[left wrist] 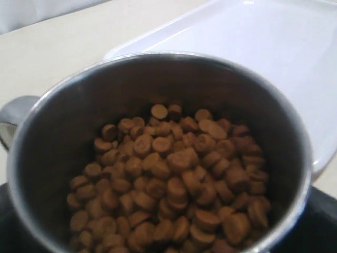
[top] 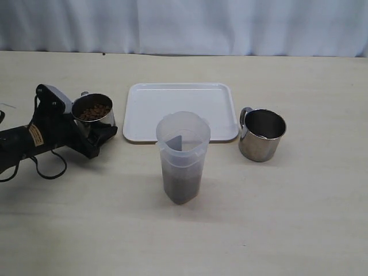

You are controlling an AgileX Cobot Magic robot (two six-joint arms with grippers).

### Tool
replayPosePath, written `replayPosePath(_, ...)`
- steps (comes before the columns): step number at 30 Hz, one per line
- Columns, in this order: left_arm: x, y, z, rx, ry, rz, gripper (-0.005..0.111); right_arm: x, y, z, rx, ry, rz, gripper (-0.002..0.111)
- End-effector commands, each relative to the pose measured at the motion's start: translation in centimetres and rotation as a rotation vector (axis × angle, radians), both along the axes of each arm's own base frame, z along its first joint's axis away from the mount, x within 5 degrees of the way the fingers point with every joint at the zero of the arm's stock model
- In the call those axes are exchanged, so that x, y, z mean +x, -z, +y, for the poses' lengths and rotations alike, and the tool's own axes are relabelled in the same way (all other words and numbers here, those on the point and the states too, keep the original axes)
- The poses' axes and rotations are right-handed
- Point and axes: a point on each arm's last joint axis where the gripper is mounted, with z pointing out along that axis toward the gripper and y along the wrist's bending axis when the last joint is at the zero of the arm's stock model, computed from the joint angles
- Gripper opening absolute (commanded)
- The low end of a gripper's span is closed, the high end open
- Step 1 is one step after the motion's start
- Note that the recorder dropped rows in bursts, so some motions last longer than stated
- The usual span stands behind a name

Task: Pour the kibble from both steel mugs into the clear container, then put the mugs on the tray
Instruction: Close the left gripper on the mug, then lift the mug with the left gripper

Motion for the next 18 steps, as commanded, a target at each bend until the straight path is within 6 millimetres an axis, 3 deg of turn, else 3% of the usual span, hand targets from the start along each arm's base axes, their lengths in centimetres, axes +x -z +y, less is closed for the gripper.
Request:
replayPosePath(1,0.3,-0.3,0.0,-0.027,-0.023,-0.012,0.040,0.0,0.1,0.0,-0.007,-0.005,-0.001,0.005)
replayPosePath(10,0.4,-0.5,0.0,-0.024,-0.022,-0.021,0.000,0.0,0.1,0.0,-0.007,-0.005,-0.001,0.005)
replayPosePath(14,0.2,-2.2,-0.3,0.001,0.027,-0.054,0.000,0.0,0.1,0.0,-0.007,-0.005,-0.001,0.005)
replayPosePath(18,-0.3,-5.0,-0.4,-0.019,0.040,-0.092,0.000,0.0,0.1,0.0,-0.007,-0.005,-0.001,0.005)
